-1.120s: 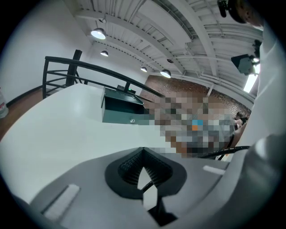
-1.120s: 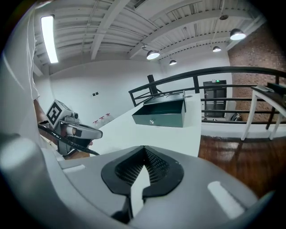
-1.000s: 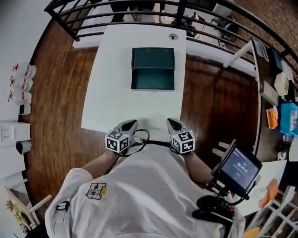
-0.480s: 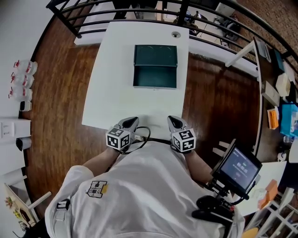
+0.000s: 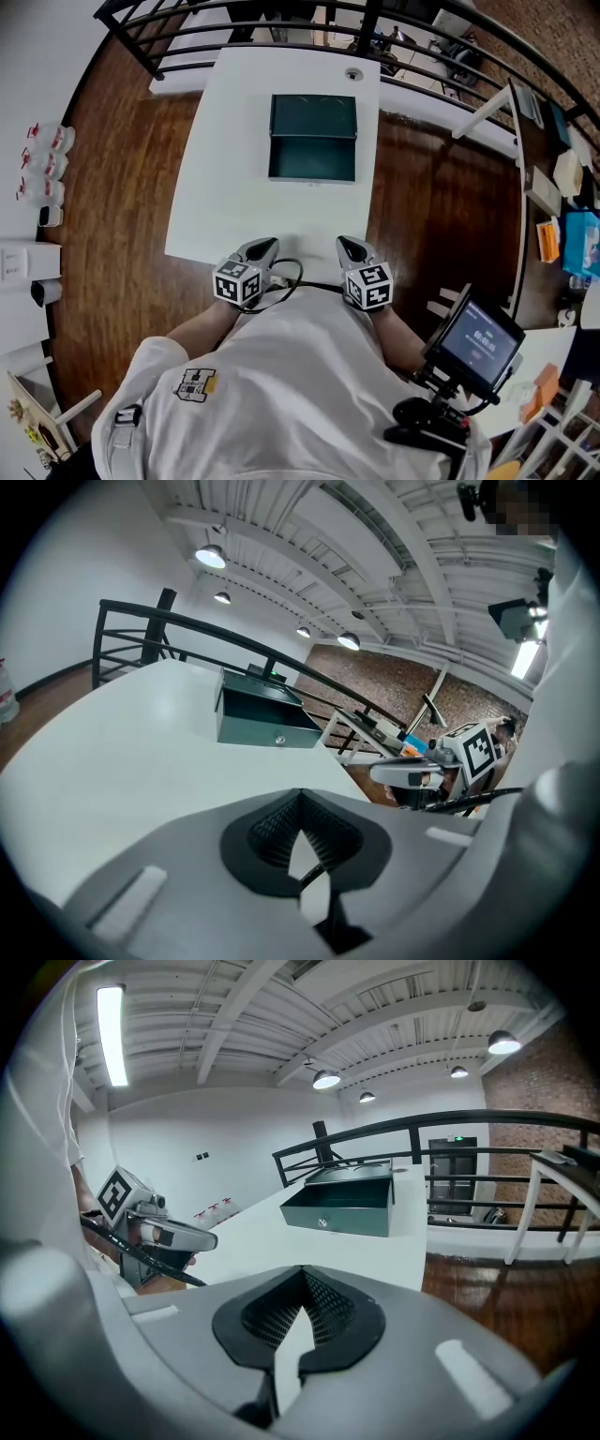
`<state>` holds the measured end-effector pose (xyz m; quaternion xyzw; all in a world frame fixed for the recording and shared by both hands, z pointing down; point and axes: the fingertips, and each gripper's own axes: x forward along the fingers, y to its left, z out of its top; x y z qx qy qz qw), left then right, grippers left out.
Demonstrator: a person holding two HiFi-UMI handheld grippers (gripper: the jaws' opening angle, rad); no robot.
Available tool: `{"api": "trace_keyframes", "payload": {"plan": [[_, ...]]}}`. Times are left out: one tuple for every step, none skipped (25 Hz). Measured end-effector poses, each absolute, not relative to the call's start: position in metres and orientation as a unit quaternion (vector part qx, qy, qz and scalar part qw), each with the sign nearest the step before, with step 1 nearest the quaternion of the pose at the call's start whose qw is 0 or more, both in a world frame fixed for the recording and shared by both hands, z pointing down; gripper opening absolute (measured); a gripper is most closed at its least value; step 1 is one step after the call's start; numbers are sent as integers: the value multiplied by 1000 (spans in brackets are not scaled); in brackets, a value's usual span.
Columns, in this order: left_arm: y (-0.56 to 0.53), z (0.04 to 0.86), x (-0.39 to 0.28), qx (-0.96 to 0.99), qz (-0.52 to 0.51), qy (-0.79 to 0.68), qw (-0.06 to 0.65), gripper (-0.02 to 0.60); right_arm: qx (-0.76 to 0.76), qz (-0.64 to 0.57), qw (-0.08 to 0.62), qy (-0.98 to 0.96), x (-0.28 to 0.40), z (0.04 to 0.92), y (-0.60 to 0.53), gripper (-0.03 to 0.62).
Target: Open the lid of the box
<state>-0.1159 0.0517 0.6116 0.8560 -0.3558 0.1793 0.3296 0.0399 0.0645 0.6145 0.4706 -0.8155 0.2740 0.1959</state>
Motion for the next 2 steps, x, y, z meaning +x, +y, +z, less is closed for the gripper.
{"api": "trace_keyframes", "payload": {"plan": [[52, 612, -116, 856, 179, -356, 330, 0, 471, 274, 197, -815, 40, 615, 66, -2], [53, 613, -116, 856, 180, -355, 331, 0, 471, 275, 197, -815, 40, 616, 67, -2]]}}
